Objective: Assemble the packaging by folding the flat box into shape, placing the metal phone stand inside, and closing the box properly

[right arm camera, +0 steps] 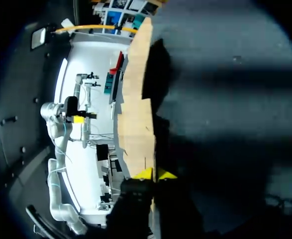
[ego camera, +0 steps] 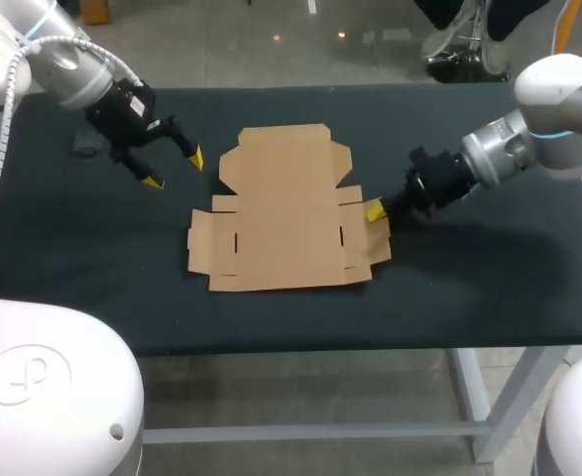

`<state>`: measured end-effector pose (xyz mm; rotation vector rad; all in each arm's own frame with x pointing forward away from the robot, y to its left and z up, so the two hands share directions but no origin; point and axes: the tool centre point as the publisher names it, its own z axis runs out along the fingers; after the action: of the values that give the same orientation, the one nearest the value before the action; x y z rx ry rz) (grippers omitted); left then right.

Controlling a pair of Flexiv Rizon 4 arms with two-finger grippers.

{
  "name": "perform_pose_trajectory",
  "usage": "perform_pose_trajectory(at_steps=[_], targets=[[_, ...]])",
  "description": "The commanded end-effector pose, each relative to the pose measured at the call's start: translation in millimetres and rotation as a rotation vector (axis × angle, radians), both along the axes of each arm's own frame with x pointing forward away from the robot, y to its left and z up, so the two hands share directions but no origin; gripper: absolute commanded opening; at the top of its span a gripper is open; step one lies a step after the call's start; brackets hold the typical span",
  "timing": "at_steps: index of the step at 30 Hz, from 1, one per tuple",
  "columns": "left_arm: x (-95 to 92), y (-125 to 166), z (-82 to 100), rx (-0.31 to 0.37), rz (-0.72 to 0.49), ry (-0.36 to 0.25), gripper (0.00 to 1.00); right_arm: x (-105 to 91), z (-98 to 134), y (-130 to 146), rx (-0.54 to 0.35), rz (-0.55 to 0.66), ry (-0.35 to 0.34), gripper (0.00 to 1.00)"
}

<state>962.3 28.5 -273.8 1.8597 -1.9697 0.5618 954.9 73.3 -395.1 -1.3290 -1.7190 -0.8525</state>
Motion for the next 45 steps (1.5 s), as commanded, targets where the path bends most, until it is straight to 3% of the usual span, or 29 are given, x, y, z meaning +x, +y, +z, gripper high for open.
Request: perform_pose_trajectory(at_steps=[1,22,23,24,25,30,33,40,45], targets=[[-0.4,-1.2,0.6,0.004,0.001,0.003,1.00,5.3,-3.8,-1.0,0.024,0.035,0.021,0.00],[-5.3,0.9,-0.9,0.000,0.006,0.005,1.00,-9.0,-14.3,8.9,0.019,0.028,0.044,0.00],[-5.3,0.9,-1.0,0.000,0.006,0.005,1.00,-9.3,-14.6,8.8,0.019,0.027,0.046,0.02],[-5.3,0.9,-1.1,0.000,0.005,0.006,1.00,-9.6,-14.8,8.7,0.019,0.028,0.047,0.27],[-5.3,0.9,-1.2,-0.001,0.005,0.006,1.00,-9.8,-15.0,8.6,0.020,0.028,0.048,0.41],[-5.0,0.4,-1.3,0.000,0.004,0.007,1.00,-11.8,-13.5,7.7,0.023,0.025,0.050,0.60],[-5.0,-0.4,-0.2,0.000,0.005,0.004,1.00,-12.3,-9.5,4.9,0.025,0.024,0.048,0.82],[-4.1,-2.2,1.0,-0.002,0.016,-0.005,1.00,-12.0,1.5,-5.6,0.019,0.038,0.038,0.80],[-2.7,-3.4,1.8,0.010,0.062,-0.032,1.00,-8.1,16.0,-21.2,-0.044,0.027,-0.001,0.69]])
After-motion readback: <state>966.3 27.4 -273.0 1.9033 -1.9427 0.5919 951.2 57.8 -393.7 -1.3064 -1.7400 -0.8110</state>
